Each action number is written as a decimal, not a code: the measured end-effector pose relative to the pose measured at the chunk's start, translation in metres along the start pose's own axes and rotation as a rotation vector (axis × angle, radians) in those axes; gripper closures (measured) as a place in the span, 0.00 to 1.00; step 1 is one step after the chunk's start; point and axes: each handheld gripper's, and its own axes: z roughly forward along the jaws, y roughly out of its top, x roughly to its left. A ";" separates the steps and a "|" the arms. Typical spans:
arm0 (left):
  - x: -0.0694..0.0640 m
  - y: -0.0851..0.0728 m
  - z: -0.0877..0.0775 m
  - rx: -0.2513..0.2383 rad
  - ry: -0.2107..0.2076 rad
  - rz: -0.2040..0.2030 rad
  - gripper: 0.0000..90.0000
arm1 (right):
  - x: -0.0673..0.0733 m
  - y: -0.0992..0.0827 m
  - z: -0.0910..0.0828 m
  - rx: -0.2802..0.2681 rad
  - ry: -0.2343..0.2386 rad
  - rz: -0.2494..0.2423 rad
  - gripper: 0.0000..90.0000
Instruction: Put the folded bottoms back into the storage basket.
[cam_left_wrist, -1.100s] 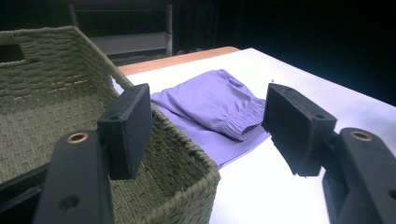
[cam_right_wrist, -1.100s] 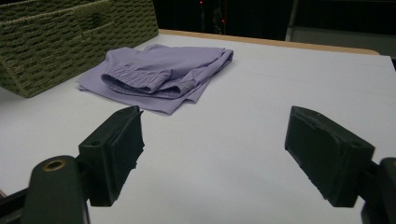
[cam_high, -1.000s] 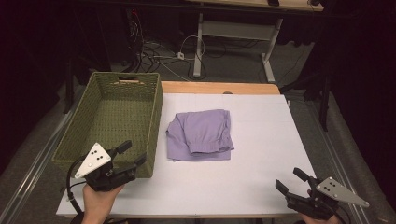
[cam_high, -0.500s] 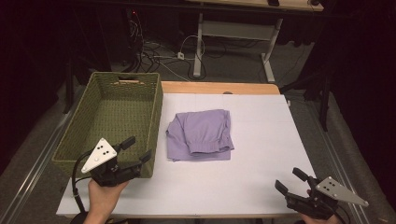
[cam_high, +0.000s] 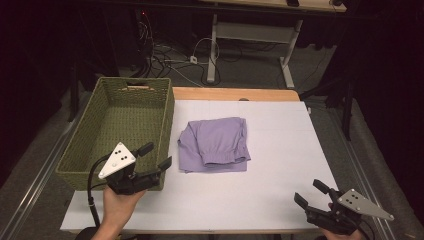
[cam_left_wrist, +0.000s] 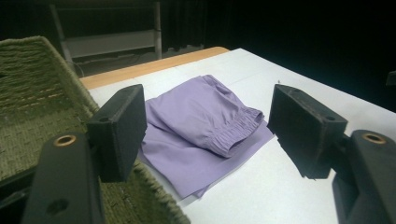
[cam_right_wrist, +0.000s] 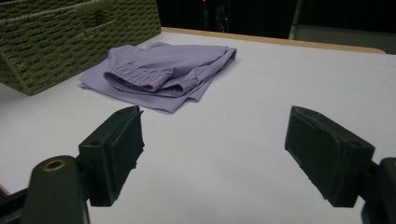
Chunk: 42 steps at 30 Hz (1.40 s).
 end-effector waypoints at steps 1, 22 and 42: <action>-0.001 0.001 0.001 0.001 -0.001 0.001 0.30 | 0.000 0.000 0.000 0.000 0.001 0.000 0.22; -0.019 0.021 0.043 0.048 -0.077 0.015 0.28 | 0.001 0.000 0.000 0.001 0.006 -0.008 0.22; -0.025 0.031 0.077 0.107 -0.093 -0.010 0.28 | 0.001 0.000 0.001 0.005 0.010 -0.003 0.22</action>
